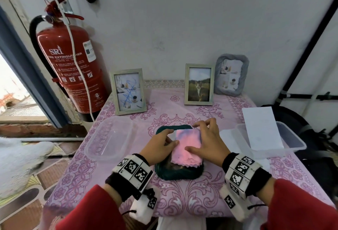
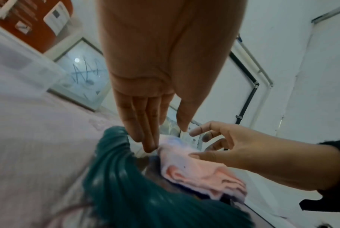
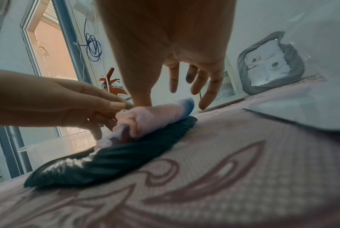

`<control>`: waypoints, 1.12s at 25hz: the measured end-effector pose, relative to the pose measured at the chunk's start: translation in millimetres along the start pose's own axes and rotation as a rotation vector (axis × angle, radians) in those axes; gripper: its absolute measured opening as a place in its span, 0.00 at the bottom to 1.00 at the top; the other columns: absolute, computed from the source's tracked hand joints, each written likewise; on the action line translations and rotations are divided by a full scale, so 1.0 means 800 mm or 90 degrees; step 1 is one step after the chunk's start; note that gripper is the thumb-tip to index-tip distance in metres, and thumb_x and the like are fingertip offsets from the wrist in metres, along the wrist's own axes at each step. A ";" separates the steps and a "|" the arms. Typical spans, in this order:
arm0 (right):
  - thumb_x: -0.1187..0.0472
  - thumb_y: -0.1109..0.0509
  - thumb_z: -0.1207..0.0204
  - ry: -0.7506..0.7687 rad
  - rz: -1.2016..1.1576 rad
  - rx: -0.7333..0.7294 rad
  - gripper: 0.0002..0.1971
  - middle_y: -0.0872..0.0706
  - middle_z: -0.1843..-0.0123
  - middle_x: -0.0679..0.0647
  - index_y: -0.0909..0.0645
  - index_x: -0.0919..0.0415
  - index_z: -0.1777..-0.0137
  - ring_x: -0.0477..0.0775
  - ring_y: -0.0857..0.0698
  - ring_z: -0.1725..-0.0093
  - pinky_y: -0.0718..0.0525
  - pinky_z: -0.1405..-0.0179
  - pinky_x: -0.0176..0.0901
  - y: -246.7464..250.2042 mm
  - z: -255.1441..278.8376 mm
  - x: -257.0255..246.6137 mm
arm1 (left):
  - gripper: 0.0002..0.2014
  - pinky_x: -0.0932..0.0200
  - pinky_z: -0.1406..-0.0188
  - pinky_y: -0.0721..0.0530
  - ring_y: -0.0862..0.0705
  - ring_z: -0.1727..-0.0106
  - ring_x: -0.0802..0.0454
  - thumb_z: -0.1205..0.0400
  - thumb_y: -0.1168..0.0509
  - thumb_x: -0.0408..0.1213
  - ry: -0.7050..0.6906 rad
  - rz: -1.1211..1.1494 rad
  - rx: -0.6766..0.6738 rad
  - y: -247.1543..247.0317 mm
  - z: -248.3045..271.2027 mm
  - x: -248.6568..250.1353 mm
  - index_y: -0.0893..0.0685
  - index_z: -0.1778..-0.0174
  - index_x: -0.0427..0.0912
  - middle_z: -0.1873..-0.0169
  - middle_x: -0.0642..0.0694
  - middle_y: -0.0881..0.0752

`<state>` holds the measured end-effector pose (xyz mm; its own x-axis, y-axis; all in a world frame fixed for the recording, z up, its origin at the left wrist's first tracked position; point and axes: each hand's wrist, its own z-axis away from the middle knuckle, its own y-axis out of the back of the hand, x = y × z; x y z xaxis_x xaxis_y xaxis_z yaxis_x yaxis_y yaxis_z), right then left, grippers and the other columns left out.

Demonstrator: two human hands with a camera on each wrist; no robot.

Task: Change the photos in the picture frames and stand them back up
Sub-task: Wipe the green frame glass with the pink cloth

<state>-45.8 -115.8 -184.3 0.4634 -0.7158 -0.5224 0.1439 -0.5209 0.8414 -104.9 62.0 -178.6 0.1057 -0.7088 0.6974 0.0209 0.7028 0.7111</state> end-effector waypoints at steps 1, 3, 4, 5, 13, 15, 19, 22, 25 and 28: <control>0.47 0.21 0.36 -0.022 0.003 -0.003 0.36 0.37 0.38 0.56 0.34 0.57 0.31 0.56 0.31 0.34 0.27 0.32 0.46 -0.001 0.001 0.001 | 0.25 0.66 0.53 0.25 0.18 0.53 0.52 0.17 0.38 0.43 0.015 0.031 0.003 -0.006 -0.003 0.000 0.33 0.25 0.41 0.50 0.43 0.14; 0.46 0.27 0.29 -0.084 -0.038 -0.005 0.34 0.32 0.38 0.58 0.37 0.58 0.29 0.58 0.26 0.38 0.24 0.36 0.48 -0.001 0.004 0.002 | 0.25 0.64 0.55 0.26 0.20 0.57 0.53 0.18 0.37 0.40 0.048 0.076 0.008 -0.013 -0.009 -0.001 0.34 0.25 0.41 0.58 0.46 0.16; 0.48 0.30 0.26 -0.111 -0.086 -0.006 0.32 0.28 0.42 0.58 0.38 0.60 0.28 0.57 0.23 0.43 0.23 0.41 0.45 -0.001 0.004 0.003 | 0.26 0.62 0.55 0.25 0.20 0.57 0.52 0.18 0.36 0.40 0.062 0.096 0.009 -0.015 -0.011 -0.003 0.35 0.25 0.41 0.60 0.47 0.18; 0.51 0.32 0.24 -0.128 -0.137 -0.017 0.30 0.24 0.48 0.56 0.39 0.61 0.28 0.55 0.22 0.49 0.24 0.48 0.42 -0.001 0.005 0.005 | 0.26 0.59 0.52 0.22 0.20 0.56 0.51 0.19 0.36 0.39 0.071 0.116 0.005 -0.016 -0.014 -0.005 0.35 0.25 0.41 0.60 0.46 0.18; 0.69 0.34 0.24 -0.118 -0.353 0.000 0.23 0.24 0.63 0.48 0.33 0.56 0.31 0.46 0.21 0.64 0.24 0.66 0.31 0.004 0.004 0.002 | 0.26 0.64 0.57 0.16 0.19 0.61 0.53 0.18 0.37 0.35 0.016 0.244 -0.025 -0.023 -0.009 -0.002 0.37 0.25 0.50 0.61 0.45 0.20; 0.70 0.35 0.22 -0.127 -0.447 0.006 0.23 0.23 0.60 0.52 0.34 0.53 0.30 0.49 0.19 0.61 0.20 0.63 0.36 0.008 0.003 -0.004 | 0.26 0.67 0.60 0.15 0.17 0.61 0.56 0.17 0.38 0.37 -0.008 0.318 -0.022 -0.022 -0.007 0.002 0.39 0.25 0.53 0.58 0.46 0.20; 0.70 0.35 0.21 -0.115 -0.525 -0.005 0.23 0.22 0.54 0.57 0.35 0.50 0.32 0.52 0.18 0.56 0.16 0.57 0.41 0.013 0.004 -0.014 | 0.26 0.52 0.48 0.12 0.14 0.44 0.47 0.19 0.36 0.33 -0.045 0.484 0.015 -0.019 -0.005 0.005 0.35 0.30 0.59 0.42 0.47 0.18; 0.66 0.35 0.20 -0.119 -0.533 0.003 0.19 0.22 0.53 0.58 0.33 0.54 0.32 0.53 0.19 0.55 0.18 0.58 0.41 0.011 0.004 -0.016 | 0.26 0.45 0.47 0.13 0.16 0.39 0.43 0.21 0.35 0.26 -0.069 0.509 0.047 -0.012 -0.002 0.004 0.30 0.35 0.59 0.38 0.39 0.18; 0.65 0.38 0.19 -0.171 -0.530 0.025 0.14 0.23 0.58 0.54 0.30 0.57 0.34 0.50 0.20 0.62 0.19 0.65 0.39 0.007 -0.001 -0.015 | 0.26 0.56 0.60 0.13 0.13 0.58 0.53 0.21 0.36 0.24 -0.088 0.490 0.102 0.008 0.004 0.000 0.30 0.32 0.54 0.54 0.42 0.14; 0.69 0.35 0.23 -0.206 -0.433 0.017 0.15 0.23 0.53 0.57 0.27 0.60 0.37 0.53 0.21 0.57 0.19 0.59 0.45 0.004 -0.005 -0.007 | 0.22 0.49 0.63 0.11 0.13 0.58 0.45 0.20 0.37 0.26 -0.082 0.486 0.163 0.043 0.015 -0.009 0.30 0.35 0.53 0.52 0.38 0.16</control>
<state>-44.2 -111.4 -178.5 -0.0008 -0.3317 -0.9434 0.2838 -0.9047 0.3178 -117.1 90.5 -157.7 -0.1170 -0.0522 0.9918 -0.2404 0.9704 0.0227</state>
